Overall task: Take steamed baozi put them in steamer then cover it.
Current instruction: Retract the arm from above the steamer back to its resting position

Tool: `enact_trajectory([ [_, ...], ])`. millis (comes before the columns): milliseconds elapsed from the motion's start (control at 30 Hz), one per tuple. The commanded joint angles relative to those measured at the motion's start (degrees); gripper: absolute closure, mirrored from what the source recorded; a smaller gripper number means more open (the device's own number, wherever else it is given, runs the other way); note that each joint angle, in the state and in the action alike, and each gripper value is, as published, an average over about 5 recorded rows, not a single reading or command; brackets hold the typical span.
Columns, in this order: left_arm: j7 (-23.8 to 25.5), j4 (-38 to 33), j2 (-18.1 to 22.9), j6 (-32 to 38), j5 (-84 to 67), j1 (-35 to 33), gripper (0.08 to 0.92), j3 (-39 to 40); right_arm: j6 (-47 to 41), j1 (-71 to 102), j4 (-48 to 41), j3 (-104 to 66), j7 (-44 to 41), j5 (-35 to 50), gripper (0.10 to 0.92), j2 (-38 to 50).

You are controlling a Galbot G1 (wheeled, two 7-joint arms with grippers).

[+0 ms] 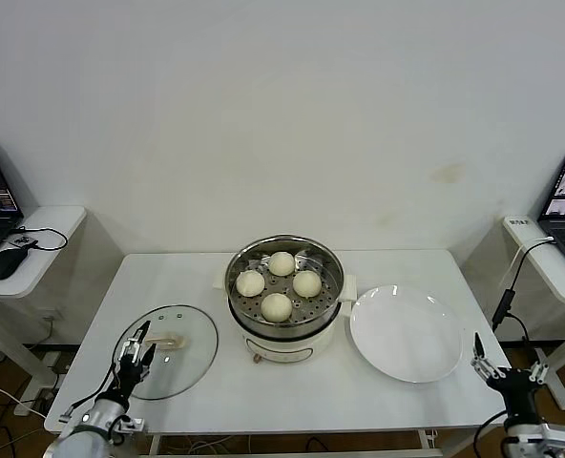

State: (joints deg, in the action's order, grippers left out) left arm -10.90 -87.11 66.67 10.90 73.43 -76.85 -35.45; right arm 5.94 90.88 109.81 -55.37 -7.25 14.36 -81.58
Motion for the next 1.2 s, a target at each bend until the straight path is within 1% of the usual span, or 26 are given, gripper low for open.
enact_trajectory([
  [33,0.48,5.43,-0.03,-0.08,0.91,6.05,0.177,1.38,0.23,0.62,-0.32,-0.69,-0.07,-0.90,0.203,-0.45],
  [300,0.72,8.44,0.60,-0.07,1.17,8.47,0.177,2.43,0.19,0.89,-0.72,-0.97,-0.35,-1.43,0.203,-0.49],
  [833,1.45,10.20,0.69,0.20,0.28,10.41,0.180,3.08,0.27,0.61,-1.80,0.21,-0.72,-2.83,0.203,-0.59],
  [933,1.80,10.65,0.68,0.19,-0.10,10.50,0.222,3.36,0.26,0.58,-1.90,0.44,-0.77,-2.95,0.203,-0.64],
  [1200,1.22,14.31,1.35,0.57,-0.43,11.19,0.450,3.54,0.43,0.49,-2.18,0.38,-0.92,-3.27,0.203,-0.64],
])
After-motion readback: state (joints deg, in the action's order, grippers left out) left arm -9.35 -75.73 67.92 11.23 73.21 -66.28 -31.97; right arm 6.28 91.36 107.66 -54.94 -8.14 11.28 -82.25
